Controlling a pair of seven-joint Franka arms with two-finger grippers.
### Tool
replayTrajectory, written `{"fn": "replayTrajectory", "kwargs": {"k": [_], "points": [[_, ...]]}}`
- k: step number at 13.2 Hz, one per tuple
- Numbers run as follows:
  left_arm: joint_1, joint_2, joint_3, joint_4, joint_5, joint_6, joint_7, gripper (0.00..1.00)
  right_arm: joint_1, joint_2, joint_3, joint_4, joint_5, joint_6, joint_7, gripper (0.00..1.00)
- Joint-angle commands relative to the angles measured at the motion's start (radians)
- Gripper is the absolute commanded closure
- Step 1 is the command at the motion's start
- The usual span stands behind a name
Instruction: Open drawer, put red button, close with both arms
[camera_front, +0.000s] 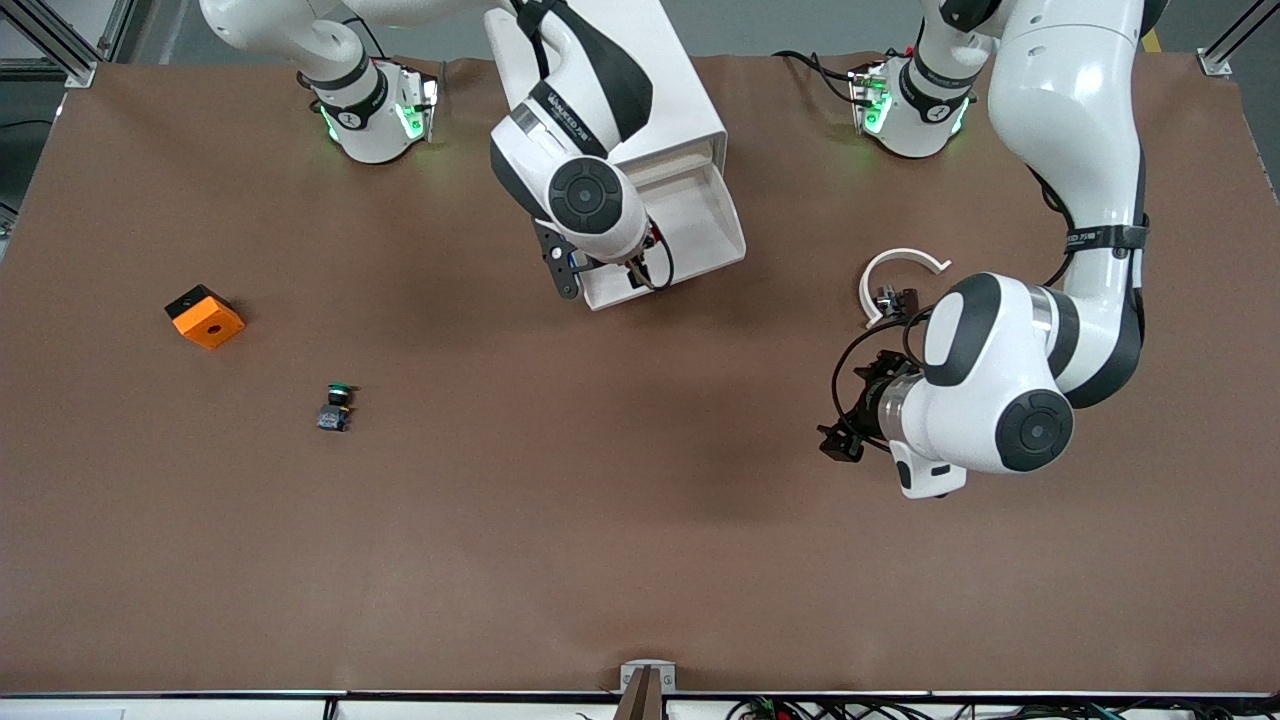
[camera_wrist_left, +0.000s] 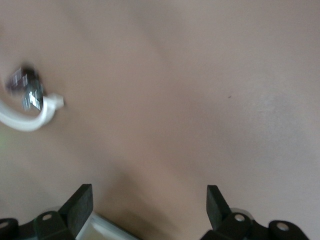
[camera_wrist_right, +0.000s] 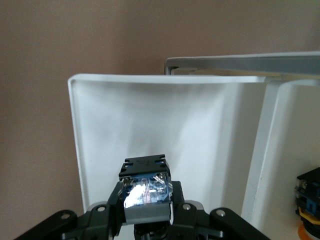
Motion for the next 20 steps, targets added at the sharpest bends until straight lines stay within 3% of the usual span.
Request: {"fn": "replayTrajectory", "kwargs": {"k": [1,4,6,7,8,9,11,14,17,20], "points": [[-0.043,-0.032,-0.033,-0.046,0.121,0.041,0.114,0.0,0.036,0.031,-0.013,0.023,0.019,-0.003,0.014,0.76],[-0.039,-0.067,-0.109,-0.147,0.124,0.128,0.118,0.0,0.046,0.046,-0.013,0.023,0.019,0.011,0.014,0.72],[-0.04,-0.182,-0.16,-0.359,0.129,0.299,0.123,0.0,0.046,0.048,-0.015,0.023,0.016,0.009,0.014,0.62],[-0.04,-0.245,-0.177,-0.473,0.129,0.39,0.128,0.0,0.046,0.048,-0.013,0.023,0.016,0.005,0.013,0.45],[-0.042,-0.295,-0.2,-0.57,0.127,0.462,0.128,0.0,0.046,0.047,-0.013,0.025,0.016,0.003,0.014,0.11],[-0.04,-0.322,-0.221,-0.627,0.127,0.499,0.128,0.0,0.045,0.042,-0.013,0.029,0.016,0.0,0.017,0.0],[-0.042,-0.348,-0.255,-0.687,0.127,0.531,0.128,0.0,0.036,0.024,-0.015,0.038,0.021,-0.004,0.008,0.0],[-0.04,-0.374,-0.318,-0.768,0.127,0.608,0.128,0.0,0.002,-0.079,-0.021,0.06,0.013,-0.096,-0.012,0.0],[-0.042,-0.371,-0.359,-0.822,0.127,0.68,0.128,0.0,-0.055,-0.182,-0.025,0.062,-0.005,-0.263,-0.252,0.0],[-0.043,-0.357,-0.421,-0.851,0.127,0.732,0.105,0.0,-0.145,-0.284,-0.024,0.042,-0.094,-0.389,-0.578,0.0]]}}
